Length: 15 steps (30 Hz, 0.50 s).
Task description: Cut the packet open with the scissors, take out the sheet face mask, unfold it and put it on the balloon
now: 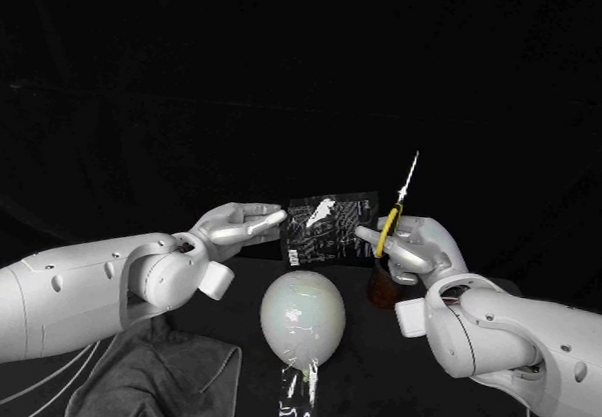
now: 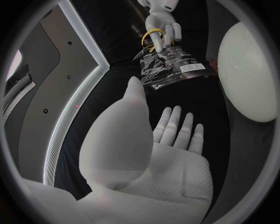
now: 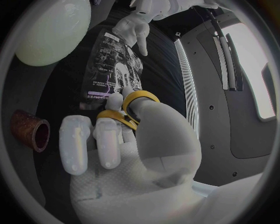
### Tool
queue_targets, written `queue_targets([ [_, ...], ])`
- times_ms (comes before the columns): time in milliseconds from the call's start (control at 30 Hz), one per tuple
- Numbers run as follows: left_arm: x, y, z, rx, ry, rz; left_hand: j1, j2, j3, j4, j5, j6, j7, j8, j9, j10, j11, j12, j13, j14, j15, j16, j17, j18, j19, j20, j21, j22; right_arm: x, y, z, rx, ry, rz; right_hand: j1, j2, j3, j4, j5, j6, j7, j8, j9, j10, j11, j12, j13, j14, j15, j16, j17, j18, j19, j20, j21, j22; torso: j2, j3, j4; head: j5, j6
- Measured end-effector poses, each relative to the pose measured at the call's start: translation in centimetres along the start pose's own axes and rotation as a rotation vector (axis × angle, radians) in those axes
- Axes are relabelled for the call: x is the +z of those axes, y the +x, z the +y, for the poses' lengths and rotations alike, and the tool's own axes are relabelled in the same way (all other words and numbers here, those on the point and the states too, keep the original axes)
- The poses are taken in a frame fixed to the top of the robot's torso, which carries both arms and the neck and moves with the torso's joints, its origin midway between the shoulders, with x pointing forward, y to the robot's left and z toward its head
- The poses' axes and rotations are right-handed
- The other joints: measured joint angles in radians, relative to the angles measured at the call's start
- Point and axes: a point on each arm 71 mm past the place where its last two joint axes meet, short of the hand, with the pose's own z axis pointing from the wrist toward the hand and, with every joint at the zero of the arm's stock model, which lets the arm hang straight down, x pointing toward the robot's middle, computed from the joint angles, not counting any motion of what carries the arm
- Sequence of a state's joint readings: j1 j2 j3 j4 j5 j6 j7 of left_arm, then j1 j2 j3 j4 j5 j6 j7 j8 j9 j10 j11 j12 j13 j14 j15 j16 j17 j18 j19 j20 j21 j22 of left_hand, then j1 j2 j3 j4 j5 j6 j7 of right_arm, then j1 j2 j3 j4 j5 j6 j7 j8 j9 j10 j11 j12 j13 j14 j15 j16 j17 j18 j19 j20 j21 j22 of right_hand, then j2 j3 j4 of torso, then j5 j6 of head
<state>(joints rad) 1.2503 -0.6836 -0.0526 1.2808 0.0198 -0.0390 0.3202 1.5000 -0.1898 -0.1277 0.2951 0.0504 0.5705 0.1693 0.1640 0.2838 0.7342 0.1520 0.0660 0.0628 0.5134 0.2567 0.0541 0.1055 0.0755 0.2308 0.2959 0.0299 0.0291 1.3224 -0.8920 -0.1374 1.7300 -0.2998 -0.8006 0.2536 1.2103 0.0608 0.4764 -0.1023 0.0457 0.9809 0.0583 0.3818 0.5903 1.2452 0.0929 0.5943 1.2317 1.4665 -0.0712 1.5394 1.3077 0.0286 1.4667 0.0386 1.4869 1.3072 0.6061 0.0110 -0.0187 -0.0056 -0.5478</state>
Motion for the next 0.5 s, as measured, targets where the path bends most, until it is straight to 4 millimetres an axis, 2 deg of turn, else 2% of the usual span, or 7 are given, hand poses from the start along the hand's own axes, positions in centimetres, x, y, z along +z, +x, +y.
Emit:
queue_targets([
  [200,0.1,0.5,1.4,-0.061,0.018,0.019,0.008,0.0,0.0,0.0,0.0,-0.026,-0.004,-0.004,-0.005,-0.032,0.004,0.0,0.0,-0.049,0.008,-0.005,-0.01,0.0,-0.006,0.001,0.0,0.0,0.4,0.3,0.3,0.001,-0.009,-0.007,0.0,0.0,0.0,0.0,-0.002,-0.001,0.001,0.0,0.0,0.0,0.0,0.0,0.001,0.0,0.0,0.0,0.0,0.0,0.0,0.0,0.0,0.0,0.0,-0.0003,0.001,0.0,0.003],
  [333,0.3,1.2,1.6,-0.09,0.031,0.047,0.014,0.006,0.005,0.003,0.0,-0.031,-0.003,-0.004,-0.006,-0.039,0.011,0.0,0.0,-0.058,-0.001,-0.005,-0.011,0.0,-0.006,0.001,0.0,0.0,0.7,0.9,0.4,0.004,-0.014,0.0,0.0,0.0,0.0,0.0,-0.002,-0.001,0.002,0.0,0.0,0.0,0.0,0.0,0.004,0.0,0.0,0.0,0.0,0.0,0.0,0.0,0.0,0.0,0.0,0.0,0.0012,0.003,0.004],
  [400,0.5,1.6,1.6,-0.103,0.038,0.065,0.016,0.008,0.007,0.001,0.0,-0.033,-0.005,-0.004,-0.006,-0.046,0.018,0.0,0.0,-0.06,-0.003,-0.005,-0.011,0.0,-0.005,0.001,0.0,0.0,0.9,1.2,0.5,0.005,-0.016,0.003,0.0,0.0,0.0,0.0,-0.002,-0.002,0.002,0.0,0.0,0.0,0.0,0.0,0.006,0.0,0.0,-0.002,0.0,0.0,-0.001,0.0,0.0,0.001,0.0,0.0001,0.0012,0.005,0.004],
  [500,0.6,2.1,1.6,-0.118,0.045,0.087,0.018,0.01,0.007,0.001,0.0,-0.033,-0.005,-0.004,-0.006,-0.048,0.039,0.0,0.0,-0.054,-0.015,-0.005,-0.01,0.0,0.008,-0.001,0.0,0.002,1.0,1.5,0.5,0.008,-0.017,0.008,0.0,0.0,0.004,-0.004,-0.002,-0.002,0.003,0.0,0.001,0.0,0.0,0.0,0.005,0.0,0.0,-0.001,0.0,0.0,-0.001,0.001,0.0,0.001,0.001,0.0002,0.0012,0.009,0.003],
])
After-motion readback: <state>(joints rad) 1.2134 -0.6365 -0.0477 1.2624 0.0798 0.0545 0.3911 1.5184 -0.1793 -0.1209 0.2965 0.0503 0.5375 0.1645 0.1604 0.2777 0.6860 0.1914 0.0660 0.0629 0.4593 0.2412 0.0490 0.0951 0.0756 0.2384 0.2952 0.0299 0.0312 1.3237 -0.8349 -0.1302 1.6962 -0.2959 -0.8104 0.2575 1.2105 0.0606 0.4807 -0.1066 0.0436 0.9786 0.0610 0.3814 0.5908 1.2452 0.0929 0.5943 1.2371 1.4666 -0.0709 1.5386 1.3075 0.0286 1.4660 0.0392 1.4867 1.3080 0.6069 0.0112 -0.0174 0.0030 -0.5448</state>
